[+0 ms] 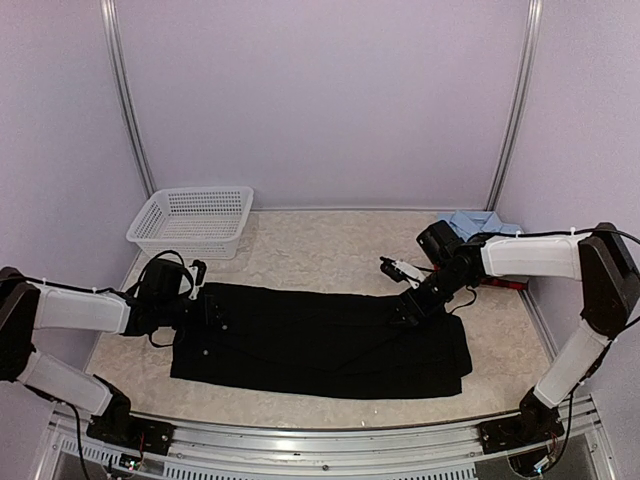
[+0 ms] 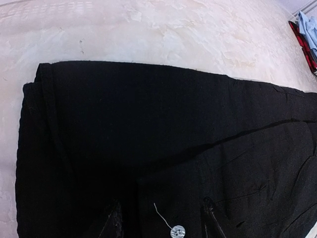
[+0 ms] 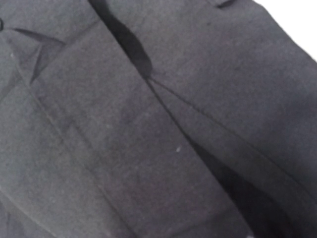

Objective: Fold and stack the long sleeve shirts
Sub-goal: Adjust the sleeve of the rectangle-folded shirt.

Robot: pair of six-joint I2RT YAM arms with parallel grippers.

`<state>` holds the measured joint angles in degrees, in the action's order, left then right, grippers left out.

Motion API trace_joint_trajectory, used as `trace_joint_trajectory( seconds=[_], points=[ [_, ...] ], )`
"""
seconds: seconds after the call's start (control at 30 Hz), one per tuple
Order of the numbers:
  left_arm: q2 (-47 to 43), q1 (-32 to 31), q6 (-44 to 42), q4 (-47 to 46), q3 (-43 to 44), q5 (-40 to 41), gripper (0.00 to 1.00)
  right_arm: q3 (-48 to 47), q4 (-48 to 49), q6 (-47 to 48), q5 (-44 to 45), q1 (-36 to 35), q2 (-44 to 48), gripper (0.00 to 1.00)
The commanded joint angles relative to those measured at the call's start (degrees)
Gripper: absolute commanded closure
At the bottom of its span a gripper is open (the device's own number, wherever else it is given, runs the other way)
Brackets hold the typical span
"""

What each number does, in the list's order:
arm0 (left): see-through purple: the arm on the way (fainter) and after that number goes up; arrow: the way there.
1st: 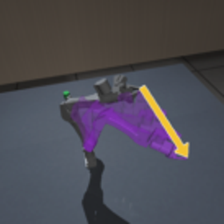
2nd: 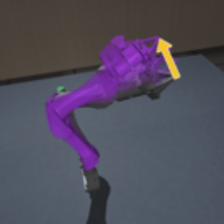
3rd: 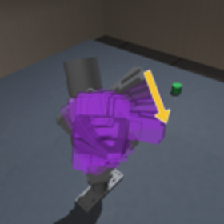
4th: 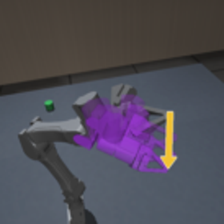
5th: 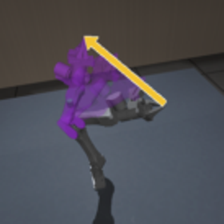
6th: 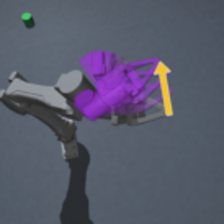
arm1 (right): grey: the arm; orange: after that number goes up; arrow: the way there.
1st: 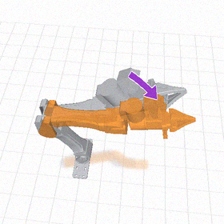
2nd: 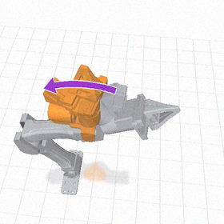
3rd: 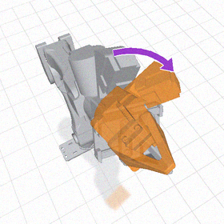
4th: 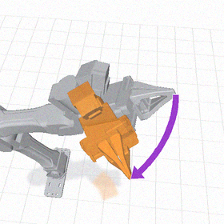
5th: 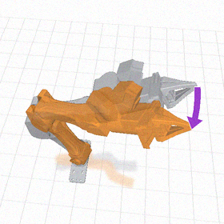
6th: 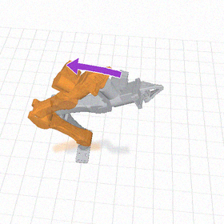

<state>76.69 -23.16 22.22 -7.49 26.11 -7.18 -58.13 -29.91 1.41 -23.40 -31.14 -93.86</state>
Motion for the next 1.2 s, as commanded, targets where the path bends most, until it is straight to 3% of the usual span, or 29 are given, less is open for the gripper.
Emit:
trace_joint_trajectory(
  seconds=[0.0,0.17,0.67,0.9,1.17],
  points=[
    [1.82,0.42,-1.34,-0.13,0.79,0.04,0.50,-1.07,-0.31,0.17,-0.73,0.57,-0.69,0.28],
    [3.99,0.46,-1.51,-1.04,1.23,-1.43,0.55,-1.04,-0.47,0.17,-0.80,0.54,-0.62,0.28],
    [5.07,0.68,-2.44,-3.22,1.26,-5.38,0.99,-1.09,-0.38,0.21,-0.73,0.55,-1.27,0.28],
    [3.17,0.70,-1.73,-3.84,1.67,-8.26,1.00,-1.01,-0.42,-0.19,0.25,0.62,-0.43,0.28],
    [-6.38,0.35,0.78,0.84,5.99,-8.55,1.00,-2.04,0.11,-1.28,3.48,1.06,2.96,0.28]
  ],
)
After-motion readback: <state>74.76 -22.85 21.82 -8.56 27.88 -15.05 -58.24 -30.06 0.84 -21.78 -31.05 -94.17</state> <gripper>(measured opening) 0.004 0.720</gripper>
